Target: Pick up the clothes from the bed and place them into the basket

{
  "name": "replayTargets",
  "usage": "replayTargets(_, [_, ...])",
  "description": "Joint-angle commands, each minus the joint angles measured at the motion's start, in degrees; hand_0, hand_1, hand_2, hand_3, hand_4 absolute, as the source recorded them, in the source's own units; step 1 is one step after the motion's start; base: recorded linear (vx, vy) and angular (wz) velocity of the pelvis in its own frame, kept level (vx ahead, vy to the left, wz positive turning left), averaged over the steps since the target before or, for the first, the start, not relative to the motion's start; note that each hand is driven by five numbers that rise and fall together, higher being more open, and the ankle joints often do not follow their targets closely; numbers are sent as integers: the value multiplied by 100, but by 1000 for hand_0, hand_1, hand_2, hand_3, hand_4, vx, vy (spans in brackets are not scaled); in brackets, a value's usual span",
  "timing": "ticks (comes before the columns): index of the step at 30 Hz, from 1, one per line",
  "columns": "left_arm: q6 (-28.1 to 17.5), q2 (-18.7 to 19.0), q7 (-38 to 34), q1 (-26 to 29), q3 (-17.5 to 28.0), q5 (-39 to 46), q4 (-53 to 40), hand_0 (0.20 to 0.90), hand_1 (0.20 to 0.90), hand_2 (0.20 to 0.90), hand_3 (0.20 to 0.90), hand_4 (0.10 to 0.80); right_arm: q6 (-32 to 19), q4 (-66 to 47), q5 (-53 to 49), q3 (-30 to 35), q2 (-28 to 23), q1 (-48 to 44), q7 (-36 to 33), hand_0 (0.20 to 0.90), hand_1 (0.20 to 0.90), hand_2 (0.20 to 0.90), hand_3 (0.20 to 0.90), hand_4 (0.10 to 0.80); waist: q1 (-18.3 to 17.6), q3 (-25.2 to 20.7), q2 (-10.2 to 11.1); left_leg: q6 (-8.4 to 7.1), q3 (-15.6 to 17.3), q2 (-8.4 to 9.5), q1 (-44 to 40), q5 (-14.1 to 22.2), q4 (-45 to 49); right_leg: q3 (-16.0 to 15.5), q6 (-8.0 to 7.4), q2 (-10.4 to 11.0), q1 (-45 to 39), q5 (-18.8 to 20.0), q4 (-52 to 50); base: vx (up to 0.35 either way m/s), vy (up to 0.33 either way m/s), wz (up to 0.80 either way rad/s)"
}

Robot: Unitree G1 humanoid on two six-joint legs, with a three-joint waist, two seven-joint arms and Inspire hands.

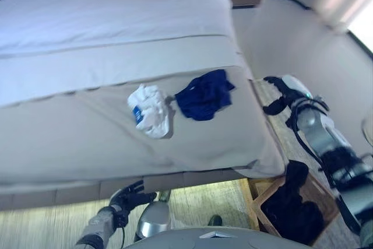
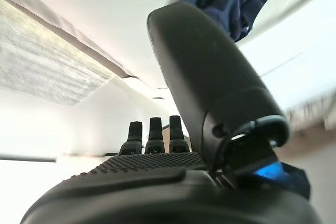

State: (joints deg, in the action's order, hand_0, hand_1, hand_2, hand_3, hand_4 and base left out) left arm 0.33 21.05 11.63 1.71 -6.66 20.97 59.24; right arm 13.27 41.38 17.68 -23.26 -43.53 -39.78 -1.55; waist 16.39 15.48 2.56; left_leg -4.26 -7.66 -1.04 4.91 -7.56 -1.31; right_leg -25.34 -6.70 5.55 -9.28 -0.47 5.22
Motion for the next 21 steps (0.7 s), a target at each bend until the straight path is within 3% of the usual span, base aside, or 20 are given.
replayTargets(1, [65,560,23,157,-243,273,-53,900,900,900,900,800,607,348,789,-742,-178,-1825,-693,900,900,900,900,800,658,458,243,469,-48,430,402,949,681,-177,313,178,585,-460,-1293,-55,64,59])
replayTargets(8, [-120,610,100,316,-200,650,-93,900,900,900,900,800,1378,1449,1700,-1269,-21,-2701,-960,900,900,900,900,800,1103,807,137,493,-341,491,907,698,500,-577,321,361,973,-473,-1611,-33,79,49])
replayTargets(10, [-232,559,170,316,-178,798,-144,900,900,900,900,800,1673,1768,1969,-1387,26,-2828,-526,900,900,900,900,800,1217,894,129,493,-415,516,1061,625,451,-659,309,402,1120,-490,-1690,-6,81,42])
replayTargets(13, [-351,536,271,305,-176,937,-254,900,900,900,900,800,1738,2298,2145,-1499,103,-2859,268,900,900,900,900,800,1346,1021,138,492,-469,522,1235,558,438,-792,286,469,1276,-475,-1763,6,43,21])
replayTargets(21, [-630,531,415,498,-348,1348,-671,900,900,900,900,800,1636,2798,2142,-1483,246,-2990,596,900,900,900,900,800,1457,1430,83,515,-464,557,1861,468,721,-897,251,579,1820,-543,-2209,1,7,2])
